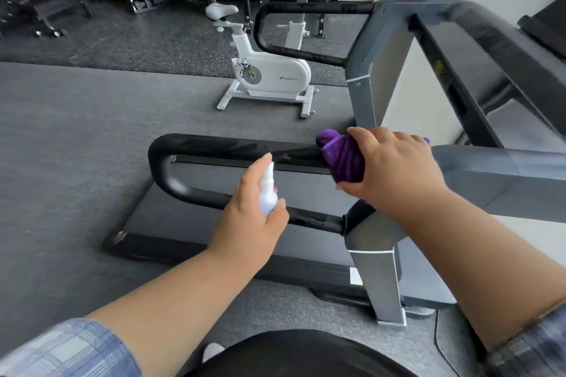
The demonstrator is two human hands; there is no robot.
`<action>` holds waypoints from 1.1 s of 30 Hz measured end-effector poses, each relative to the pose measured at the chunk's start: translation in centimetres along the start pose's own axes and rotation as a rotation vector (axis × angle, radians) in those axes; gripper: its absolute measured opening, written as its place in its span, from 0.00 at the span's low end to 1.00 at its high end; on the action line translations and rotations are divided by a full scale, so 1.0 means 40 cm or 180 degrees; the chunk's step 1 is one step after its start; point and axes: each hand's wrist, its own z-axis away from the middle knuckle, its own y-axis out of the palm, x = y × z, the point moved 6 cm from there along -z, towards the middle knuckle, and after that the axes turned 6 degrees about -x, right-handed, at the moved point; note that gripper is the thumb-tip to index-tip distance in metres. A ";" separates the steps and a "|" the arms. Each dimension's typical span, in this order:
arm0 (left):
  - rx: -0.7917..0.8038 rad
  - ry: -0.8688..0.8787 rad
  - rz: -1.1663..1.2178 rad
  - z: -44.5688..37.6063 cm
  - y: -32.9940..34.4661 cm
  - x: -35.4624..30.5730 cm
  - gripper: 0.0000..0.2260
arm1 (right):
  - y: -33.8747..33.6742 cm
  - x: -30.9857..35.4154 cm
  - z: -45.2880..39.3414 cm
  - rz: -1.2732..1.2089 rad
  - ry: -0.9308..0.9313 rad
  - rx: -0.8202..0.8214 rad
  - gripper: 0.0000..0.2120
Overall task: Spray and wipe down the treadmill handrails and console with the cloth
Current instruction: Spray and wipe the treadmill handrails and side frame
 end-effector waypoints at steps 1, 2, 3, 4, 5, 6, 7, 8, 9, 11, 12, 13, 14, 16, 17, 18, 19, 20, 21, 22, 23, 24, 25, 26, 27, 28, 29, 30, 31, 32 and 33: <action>0.0031 0.0000 0.0024 0.005 -0.001 0.002 0.33 | 0.006 0.014 -0.004 0.0122 -0.0017 -0.0042 0.44; 0.0071 -0.0013 0.0053 0.009 -0.001 0.004 0.33 | 0.012 0.029 -0.006 0.0220 -0.0032 -0.0069 0.42; 0.0101 -0.0026 0.0077 0.013 -0.002 0.007 0.33 | 0.015 0.046 -0.007 0.0277 -0.0042 -0.0113 0.39; 0.0114 -0.0029 0.0091 0.016 -0.003 0.009 0.33 | 0.015 0.066 -0.009 0.0296 -0.0047 -0.0157 0.36; 0.0111 -0.0020 0.0097 0.017 -0.006 0.011 0.33 | 0.014 0.089 -0.013 0.0296 -0.0053 -0.0173 0.35; 0.0099 -0.0004 0.0101 0.017 -0.010 0.012 0.35 | 0.014 0.115 -0.020 0.0293 -0.0082 -0.0155 0.35; 0.0086 0.0010 0.0096 0.017 -0.013 0.013 0.36 | 0.016 0.145 -0.031 0.0284 -0.0139 -0.0116 0.35; 0.0063 0.0022 0.0077 0.016 -0.017 0.015 0.36 | 0.018 0.178 -0.044 0.0266 -0.0212 -0.0070 0.35; 0.0030 0.0031 0.0053 0.016 -0.022 0.018 0.35 | 0.020 0.211 -0.059 0.0245 -0.0284 -0.0031 0.35; -0.0050 0.0024 0.0012 0.014 -0.036 0.028 0.34 | 0.023 0.274 -0.088 0.0198 -0.0395 0.0029 0.34; -0.0084 0.0013 0.0001 0.015 -0.044 0.035 0.34 | 0.024 0.306 -0.101 0.0172 -0.0440 0.0054 0.34; -0.0109 0.0008 0.0003 0.017 -0.051 0.041 0.35 | 0.026 0.334 -0.113 0.0140 -0.0479 0.0074 0.33; -0.0128 0.0003 0.0016 0.020 -0.058 0.048 0.35 | 0.027 0.362 -0.125 0.0096 -0.0523 0.0092 0.32; -0.0154 -0.0020 0.0054 0.023 -0.069 0.061 0.36 | 0.029 0.422 -0.146 -0.0023 -0.0633 0.0142 0.31; -0.0176 -0.0019 0.0081 0.023 -0.073 0.064 0.35 | 0.031 0.446 -0.155 -0.0084 -0.0680 0.0157 0.29; -0.0213 -0.0005 0.0110 0.021 -0.078 0.065 0.35 | 0.032 0.462 -0.161 -0.0134 -0.0711 0.0159 0.28; -0.0254 0.0008 0.0140 0.019 -0.081 0.066 0.35 | 0.032 0.470 -0.166 -0.0164 -0.0737 0.0149 0.27; -0.0279 0.0014 0.0165 0.016 -0.083 0.066 0.35 | 0.032 0.470 -0.168 -0.0185 -0.0769 0.0140 0.28; -0.0279 0.0025 0.0187 0.014 -0.082 0.063 0.35 | 0.032 0.465 -0.167 -0.0216 -0.0807 0.0147 0.29; -0.0269 0.0053 0.0212 0.012 -0.080 0.056 0.34 | 0.032 0.455 -0.165 -0.0252 -0.0838 0.0167 0.31; -0.0255 0.0086 0.0230 0.010 -0.077 0.046 0.33 | 0.031 0.443 -0.163 -0.0284 -0.0851 0.0192 0.33; -0.0234 0.0107 0.0229 0.008 -0.072 0.037 0.33 | 0.030 0.429 -0.159 -0.0304 -0.0844 0.0213 0.35; -0.0202 0.0126 0.0219 0.007 -0.066 0.027 0.32 | 0.028 0.412 -0.154 -0.0308 -0.0820 0.0221 0.35; -0.0170 0.0163 0.0210 0.006 -0.061 0.020 0.32 | 0.026 0.393 -0.149 -0.0298 -0.0781 0.0219 0.35; -0.0143 0.0215 0.0212 0.005 -0.057 0.014 0.32 | 0.026 0.369 -0.142 -0.0276 -0.0731 0.0219 0.35; -0.0121 0.0266 0.0225 0.006 -0.052 0.008 0.33 | 0.025 0.338 -0.131 -0.0241 -0.0675 0.0224 0.36; -0.0102 0.0308 0.0235 0.008 -0.049 0.002 0.33 | 0.023 0.301 -0.118 -0.0205 -0.0619 0.0221 0.37; -0.0088 0.0345 0.0235 0.009 -0.046 -0.002 0.33 | 0.019 0.260 -0.102 -0.0169 -0.0561 0.0207 0.38; -0.0076 0.0379 0.0225 0.011 -0.043 -0.005 0.32 | 0.015 0.214 -0.084 -0.0130 -0.0495 0.0187 0.39; -0.0067 0.0399 0.0220 0.014 -0.040 -0.007 0.32 | 0.010 0.165 -0.065 -0.0089 -0.0419 0.0164 0.40; -0.0054 0.0400 0.0224 0.018 -0.039 -0.007 0.33 | 0.006 0.114 -0.046 -0.0052 -0.0327 0.0123 0.41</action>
